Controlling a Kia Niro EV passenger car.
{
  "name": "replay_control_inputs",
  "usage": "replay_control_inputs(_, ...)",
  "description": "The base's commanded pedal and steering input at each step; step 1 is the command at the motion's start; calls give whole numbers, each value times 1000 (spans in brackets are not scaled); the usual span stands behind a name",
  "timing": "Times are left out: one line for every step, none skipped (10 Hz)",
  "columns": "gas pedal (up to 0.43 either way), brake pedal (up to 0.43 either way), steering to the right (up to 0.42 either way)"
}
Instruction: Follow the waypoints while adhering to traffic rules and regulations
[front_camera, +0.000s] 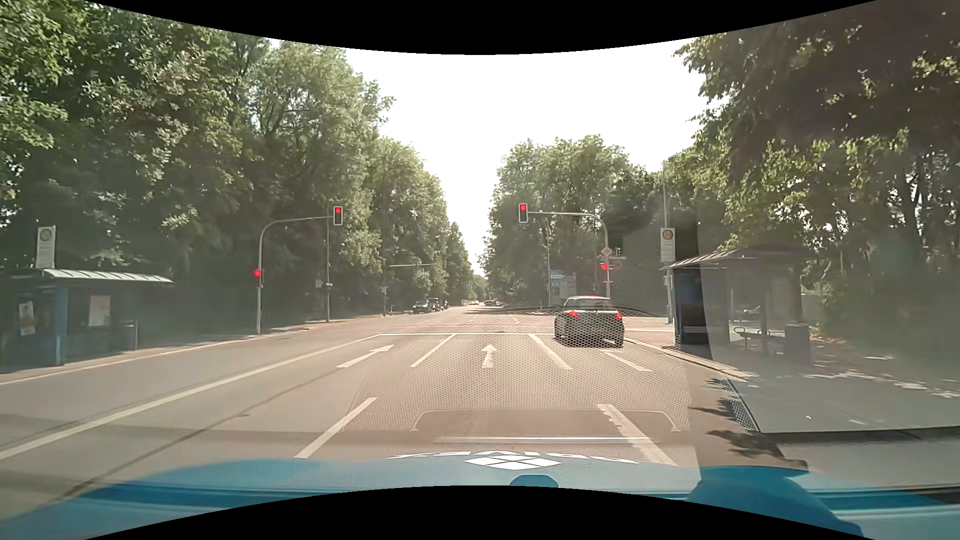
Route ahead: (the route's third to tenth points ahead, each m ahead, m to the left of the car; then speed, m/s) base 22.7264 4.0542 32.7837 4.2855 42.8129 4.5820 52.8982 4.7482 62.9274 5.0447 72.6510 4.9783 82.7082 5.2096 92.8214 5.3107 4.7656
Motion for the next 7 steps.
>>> replay_control_inputs(0, 171, -7)
replay_control_inputs(0, 171, -7)
replay_control_inputs(0, 171, -7)
replay_control_inputs(0, 171, -7)
replay_control_inputs(0, 171, -7)
replay_control_inputs(0, 171, -8)
replay_control_inputs(0, 171, -10)
